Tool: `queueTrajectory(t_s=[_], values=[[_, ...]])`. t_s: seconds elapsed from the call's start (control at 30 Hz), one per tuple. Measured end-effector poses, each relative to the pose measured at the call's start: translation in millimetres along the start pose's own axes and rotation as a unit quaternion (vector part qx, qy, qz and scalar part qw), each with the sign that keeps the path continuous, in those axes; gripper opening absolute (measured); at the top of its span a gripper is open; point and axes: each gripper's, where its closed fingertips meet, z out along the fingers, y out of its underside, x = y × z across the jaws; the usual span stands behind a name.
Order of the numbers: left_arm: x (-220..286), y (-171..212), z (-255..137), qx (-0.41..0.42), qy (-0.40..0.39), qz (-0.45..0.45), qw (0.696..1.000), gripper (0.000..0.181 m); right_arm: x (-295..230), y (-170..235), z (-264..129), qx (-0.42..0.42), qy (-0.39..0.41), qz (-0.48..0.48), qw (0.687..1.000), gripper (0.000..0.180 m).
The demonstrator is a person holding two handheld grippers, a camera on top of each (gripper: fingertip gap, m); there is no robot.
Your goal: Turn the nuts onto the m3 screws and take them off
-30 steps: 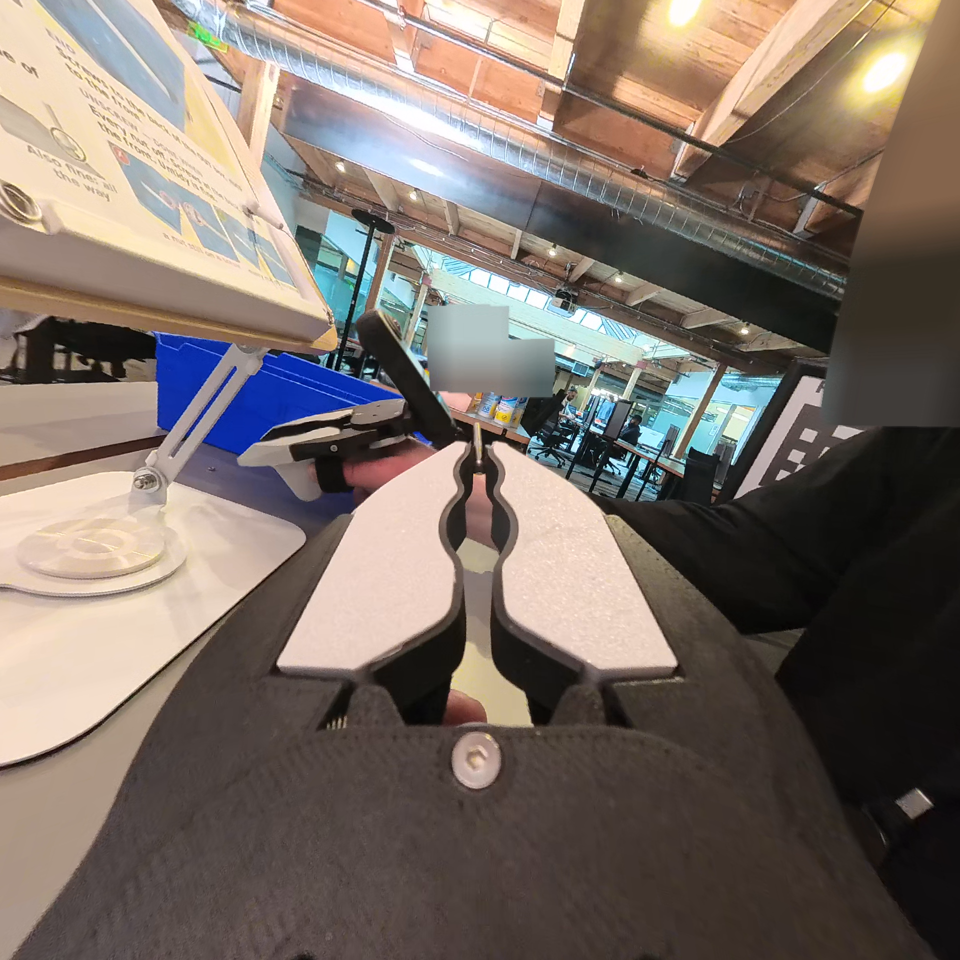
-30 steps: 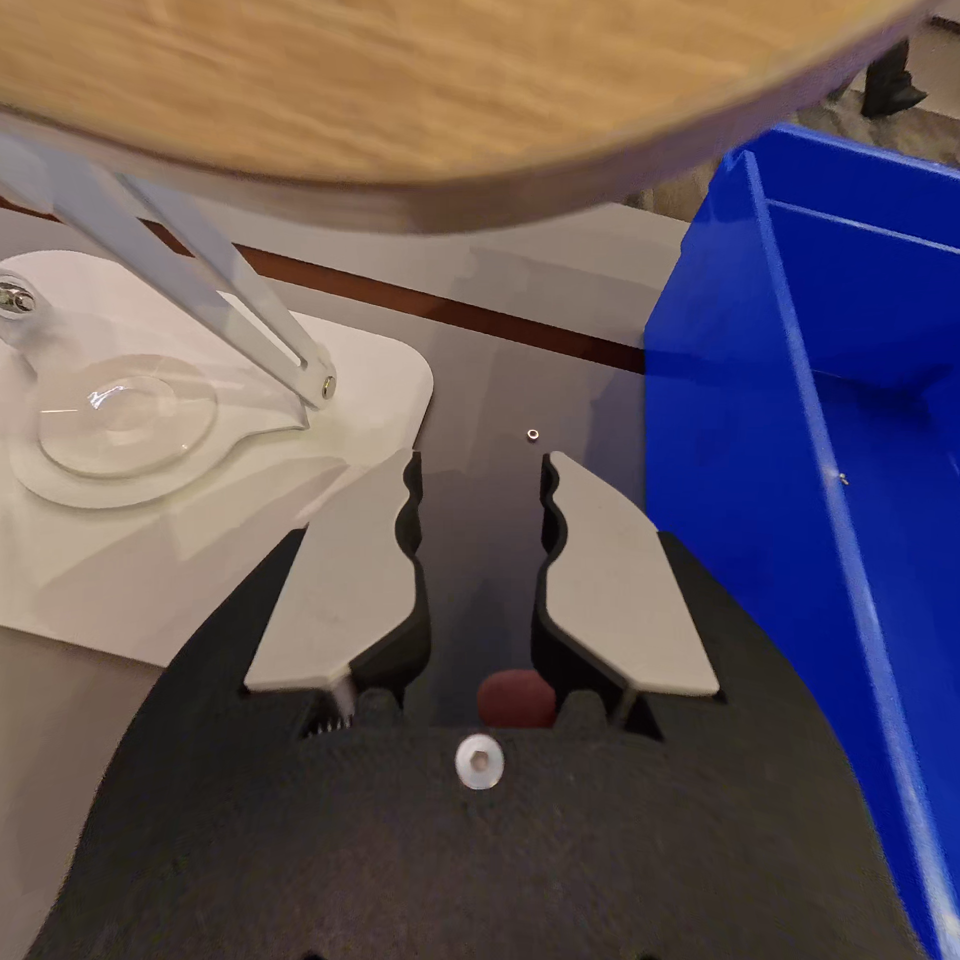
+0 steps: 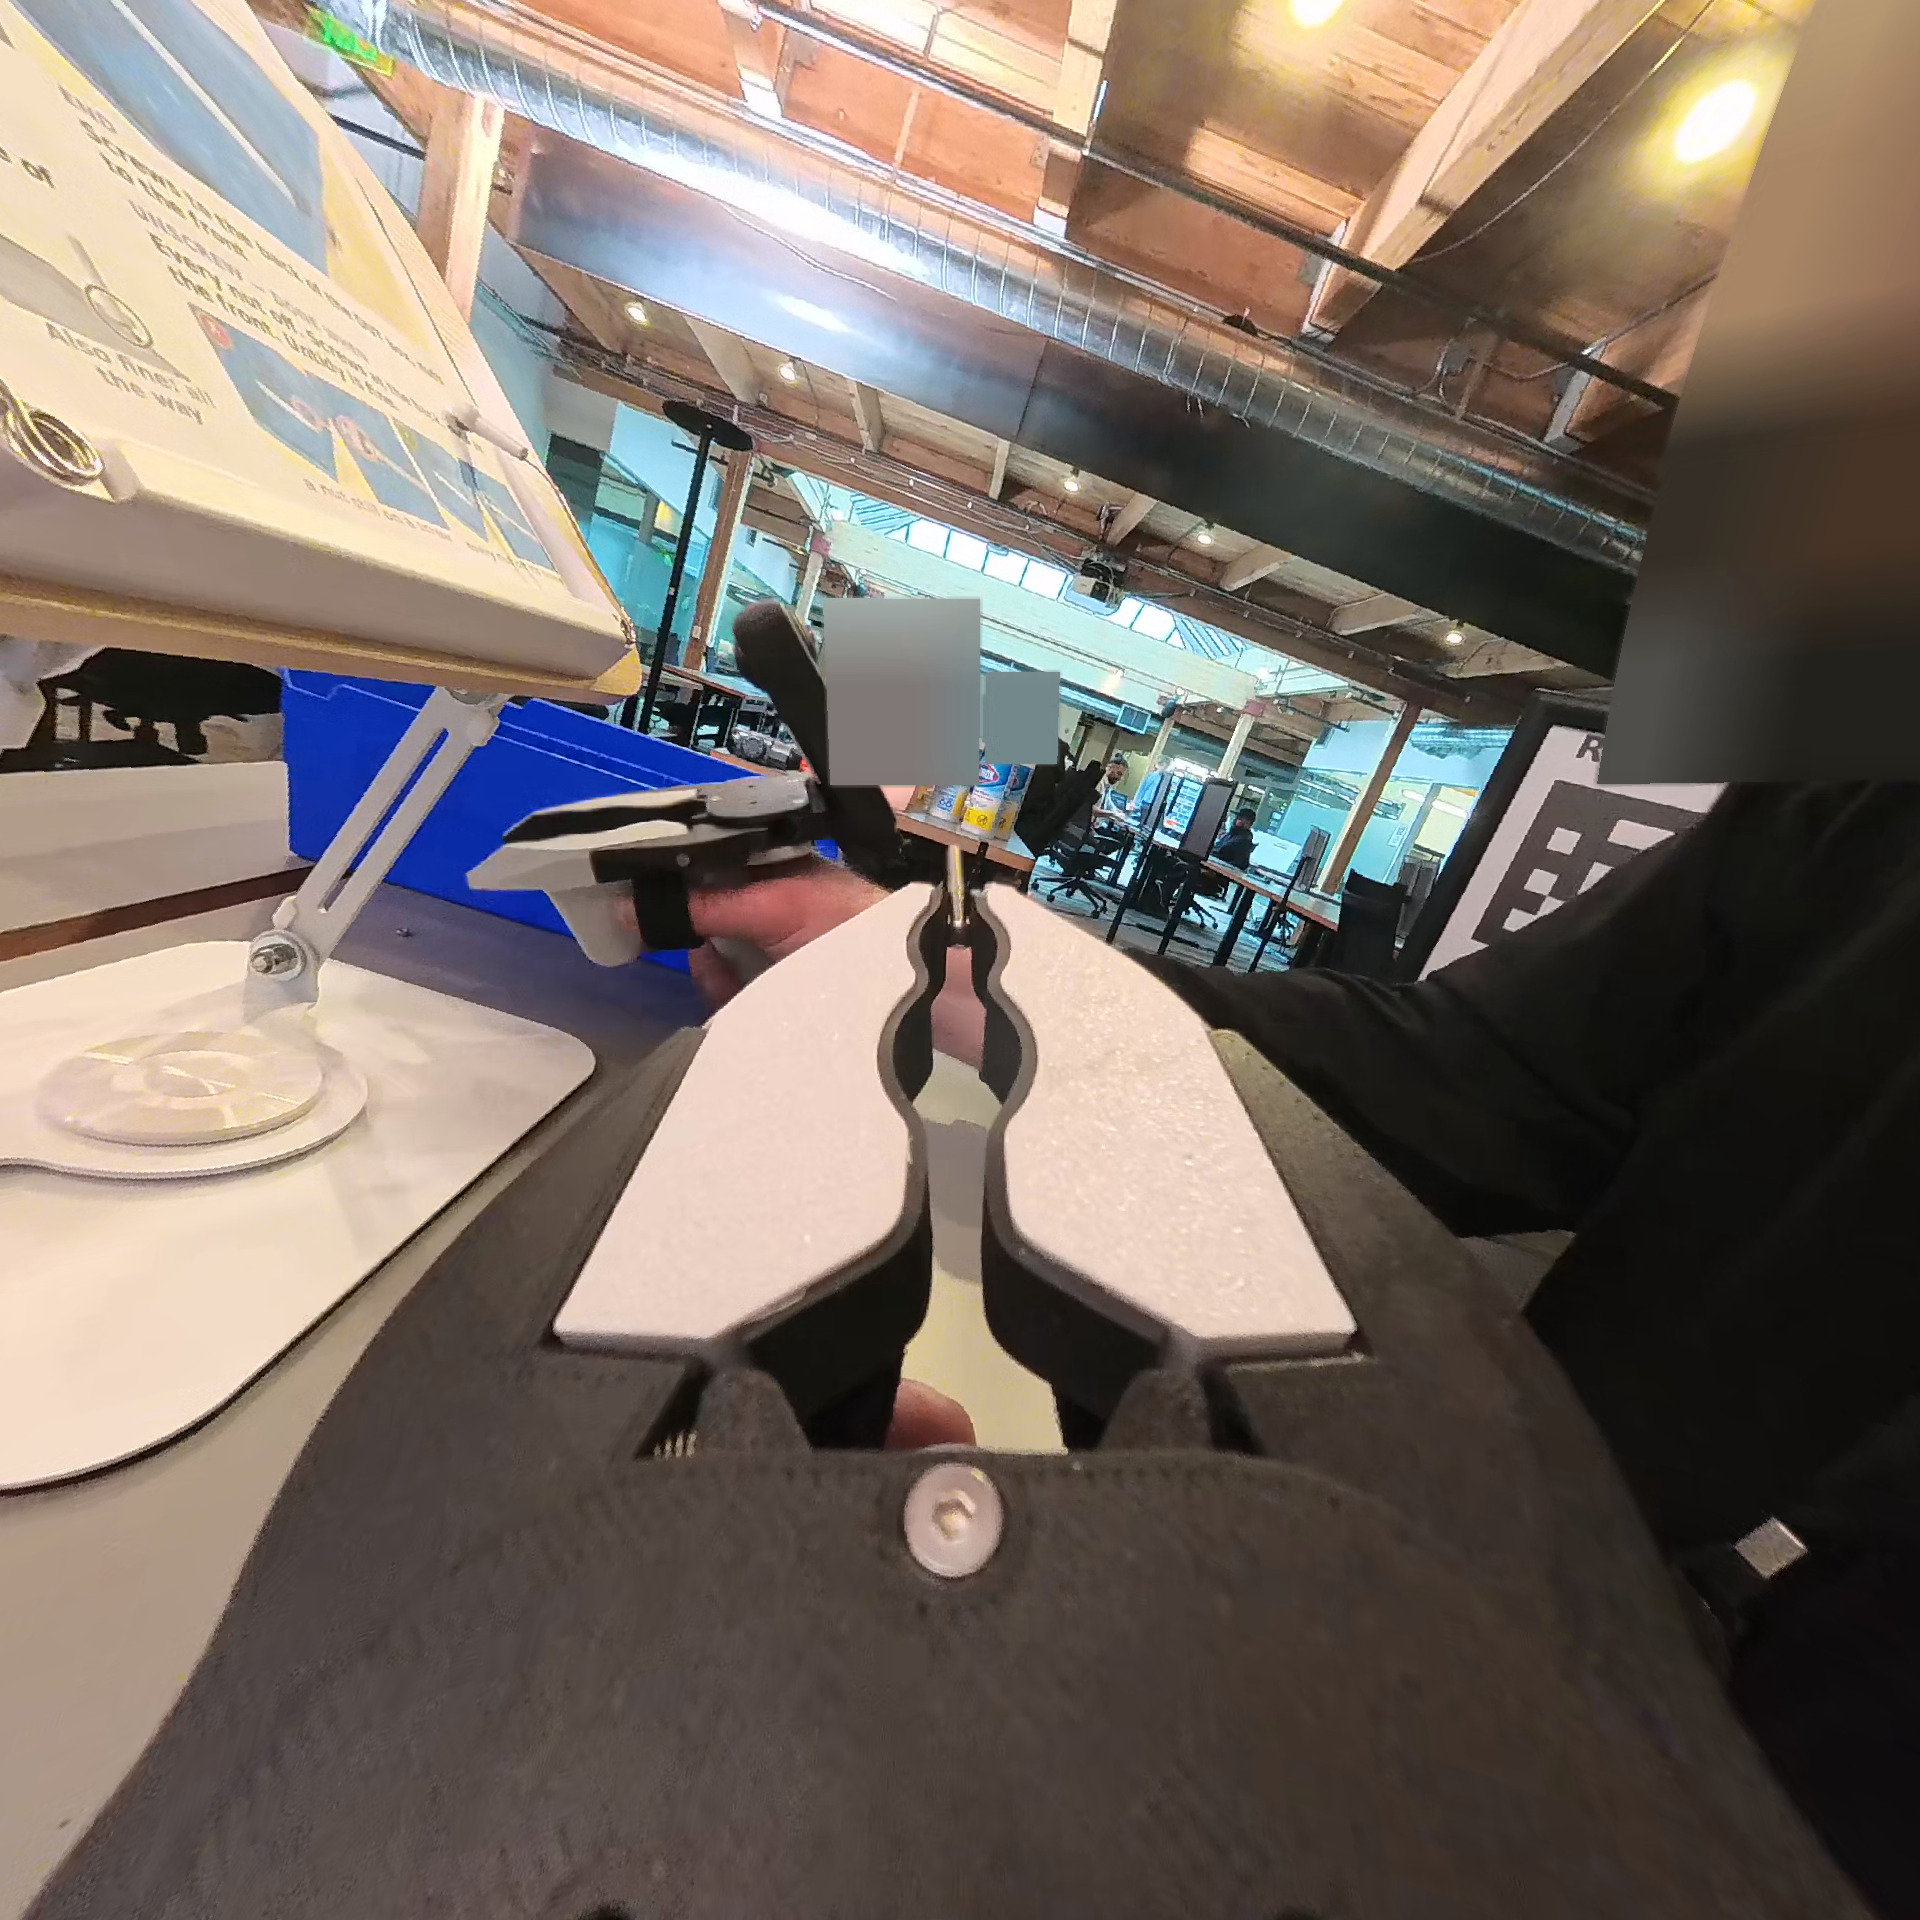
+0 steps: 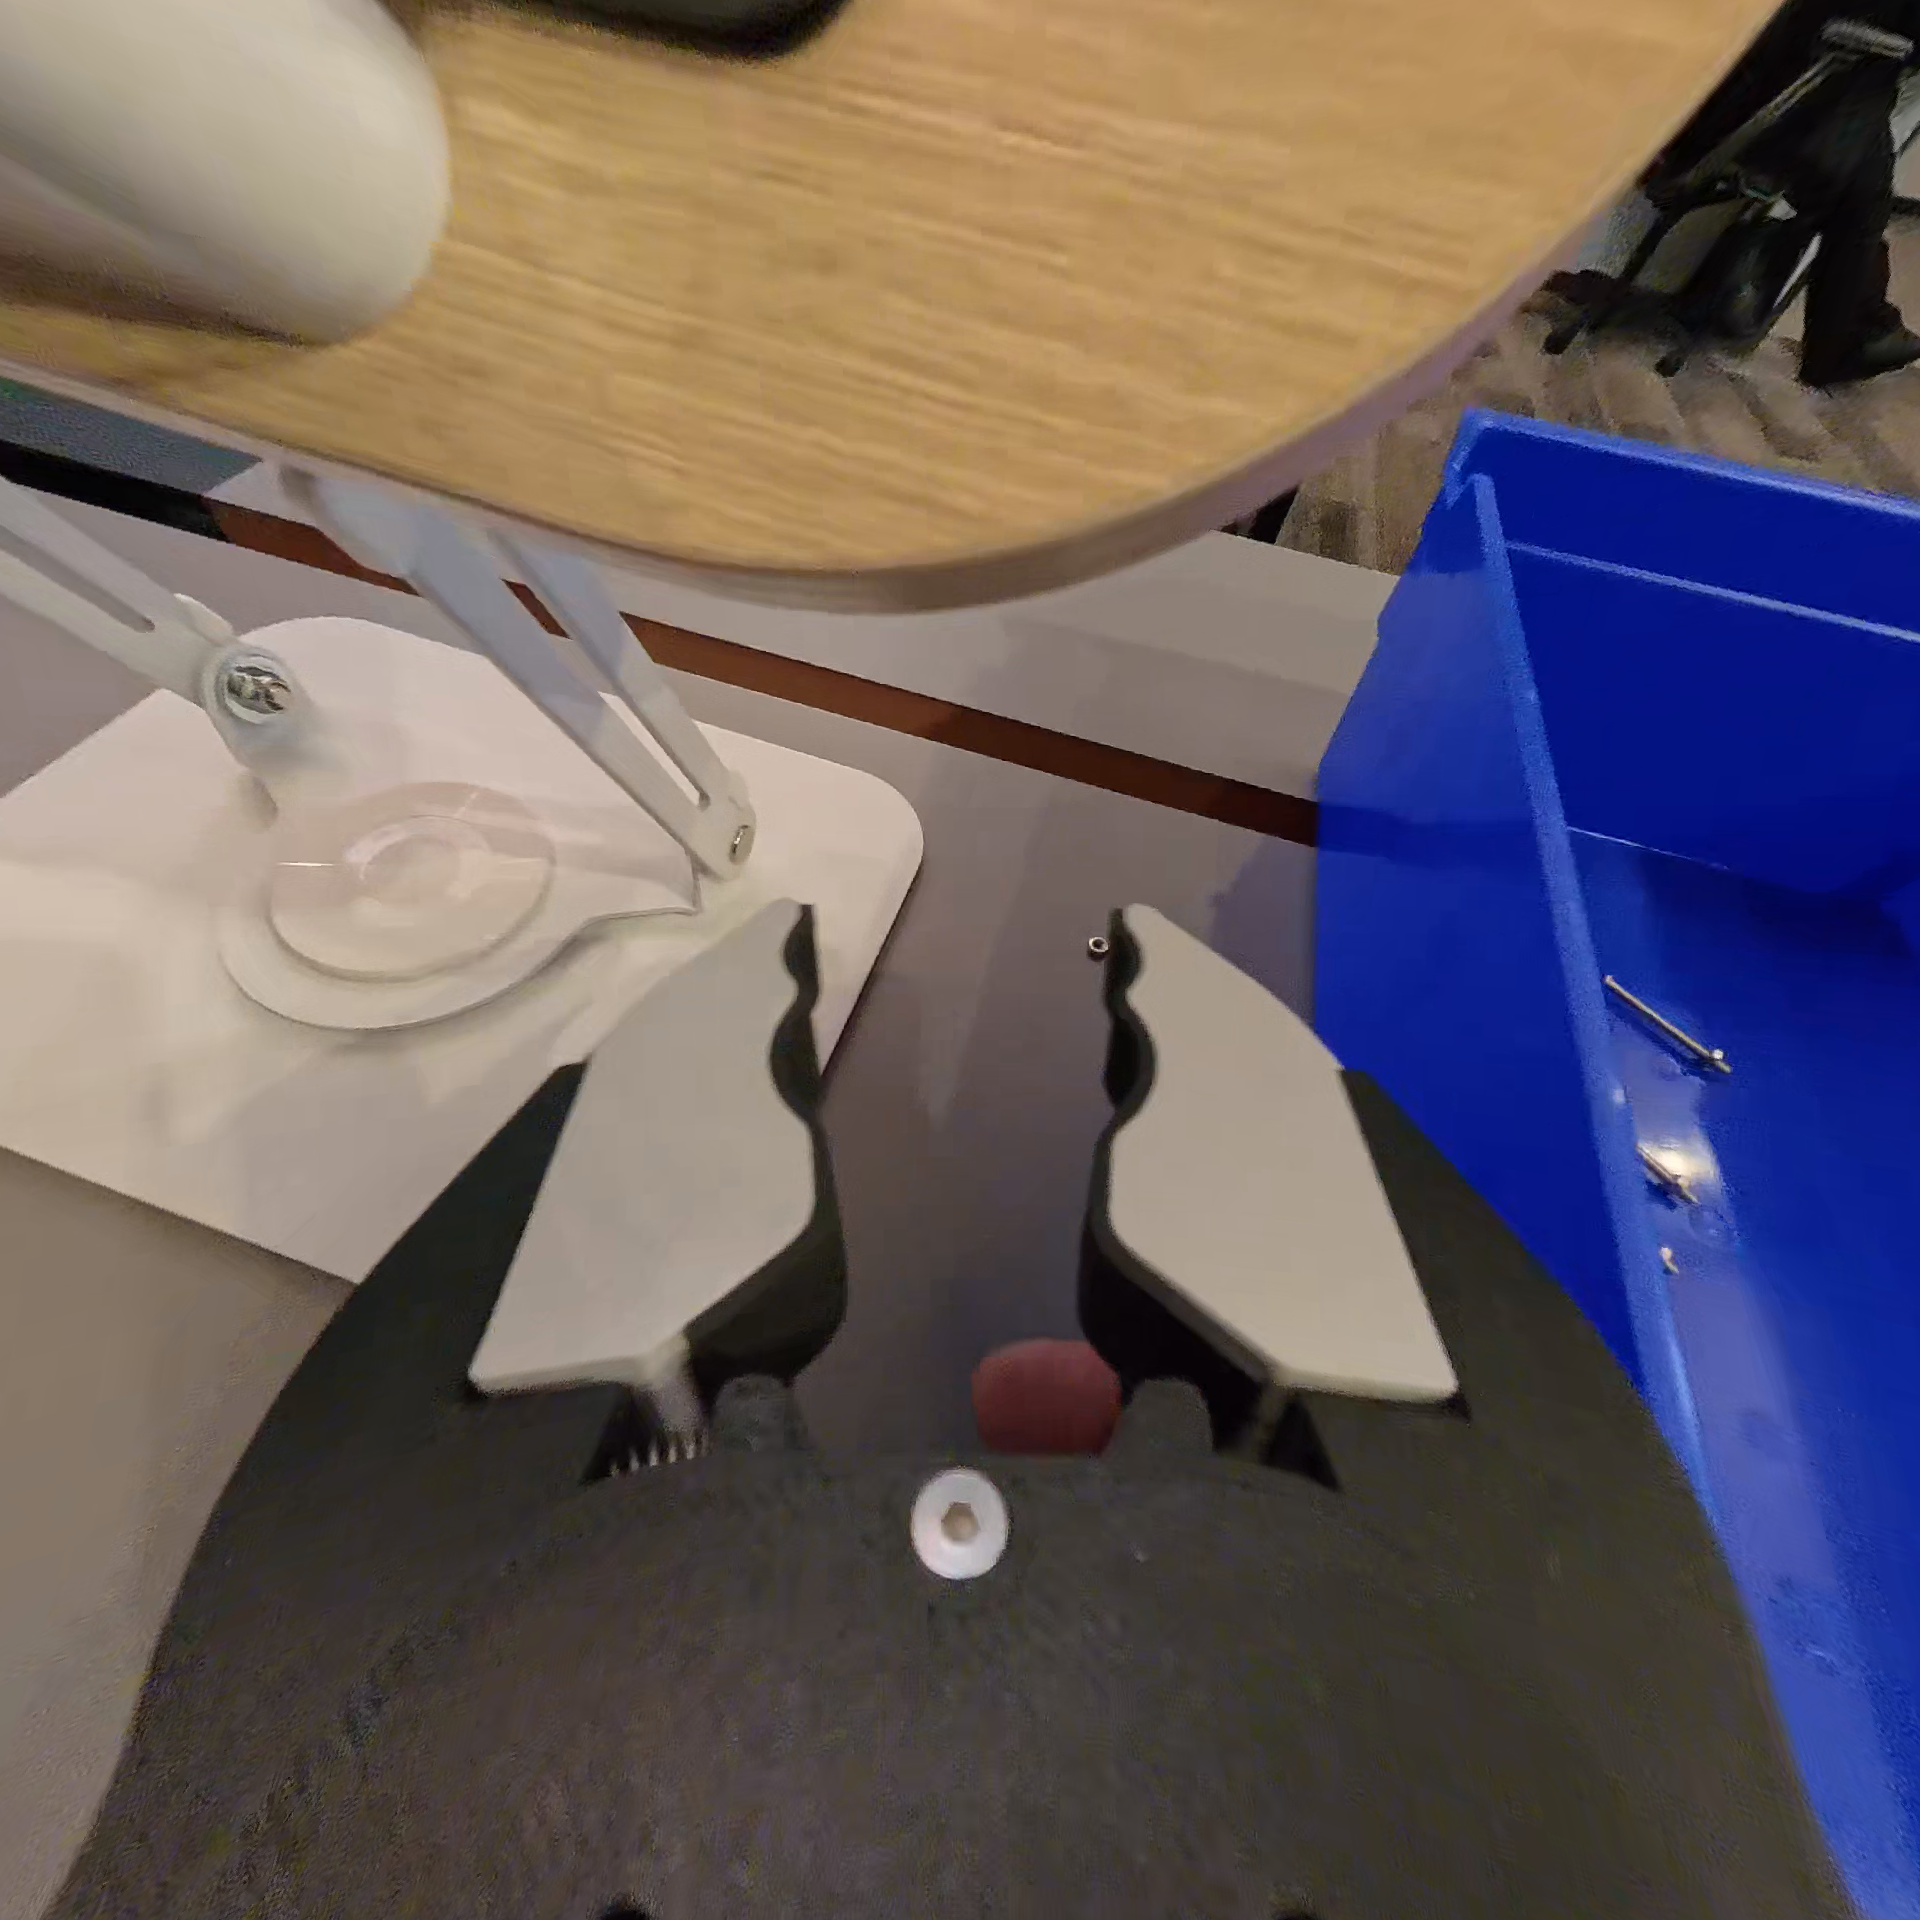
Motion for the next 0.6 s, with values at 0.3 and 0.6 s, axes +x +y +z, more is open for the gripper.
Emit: queueTrajectory(t_s=[0.3, 0.6], values=[[-1, 1, 0, -0.004, -0.005, 0.007, 1.000, 0.003, 28, 11, 13, -0.031, 0.072, 0.079, 0.994, 0.000], [-1, -3, -2, 0.005, -0.004, 0.004, 1.000, 0.003, 43, 14, 35, -0.057, 0.082, 0.156, 0.983, 0.000]])
